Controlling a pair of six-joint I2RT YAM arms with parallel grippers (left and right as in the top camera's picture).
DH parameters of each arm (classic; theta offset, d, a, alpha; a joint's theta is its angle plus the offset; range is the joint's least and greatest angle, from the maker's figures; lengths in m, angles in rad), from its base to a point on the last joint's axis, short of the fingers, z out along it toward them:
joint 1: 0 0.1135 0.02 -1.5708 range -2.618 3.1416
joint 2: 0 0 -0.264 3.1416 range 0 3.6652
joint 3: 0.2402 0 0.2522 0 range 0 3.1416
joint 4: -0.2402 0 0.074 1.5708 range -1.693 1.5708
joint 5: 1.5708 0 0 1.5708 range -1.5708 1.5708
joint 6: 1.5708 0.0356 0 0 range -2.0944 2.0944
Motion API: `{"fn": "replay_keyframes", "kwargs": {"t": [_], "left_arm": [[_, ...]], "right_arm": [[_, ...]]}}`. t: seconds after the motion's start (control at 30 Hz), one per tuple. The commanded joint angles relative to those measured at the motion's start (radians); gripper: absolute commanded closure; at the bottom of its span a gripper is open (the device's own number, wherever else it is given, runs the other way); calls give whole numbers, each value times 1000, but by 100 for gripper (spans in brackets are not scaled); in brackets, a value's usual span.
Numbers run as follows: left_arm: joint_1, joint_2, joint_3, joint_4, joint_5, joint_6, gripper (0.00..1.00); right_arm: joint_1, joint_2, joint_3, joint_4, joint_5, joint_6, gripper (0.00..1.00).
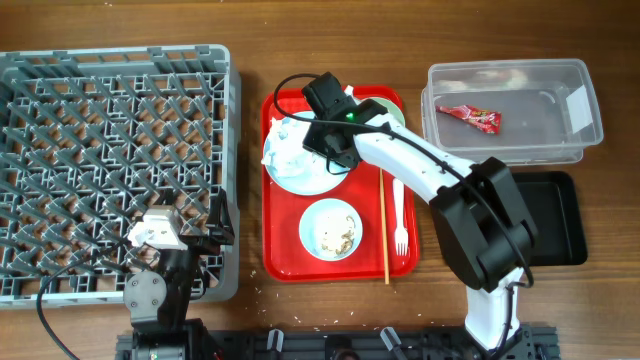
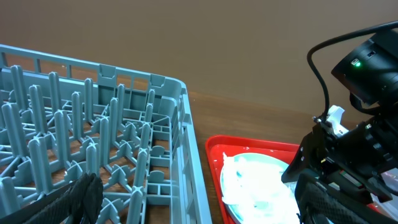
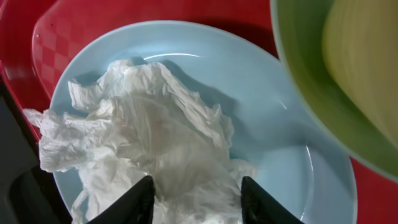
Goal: Sort waste into correct bins and load items into the dishwasher rack
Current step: 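Release the wrapper in the bin and reach to the white tissue, then grasp the tissue with the right gripper and drop it in the bin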
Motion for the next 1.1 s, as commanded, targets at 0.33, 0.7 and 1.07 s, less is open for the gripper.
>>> {"fn": "replay_keyframes", "kwargs": {"t": [0.33, 0.7, 1.07], "left_arm": [[6, -6, -3, -6, -6, -5, 0], [6, -6, -3, -6, -6, -5, 0], [6, -6, -3, -6, -6, -5, 0]], "right_arm": [[37, 17, -2, -25, -24, 30, 96], [-172, -398, 14, -63, 61, -53, 96], [-370, -459, 14, -193, 625, 192, 96]]}}
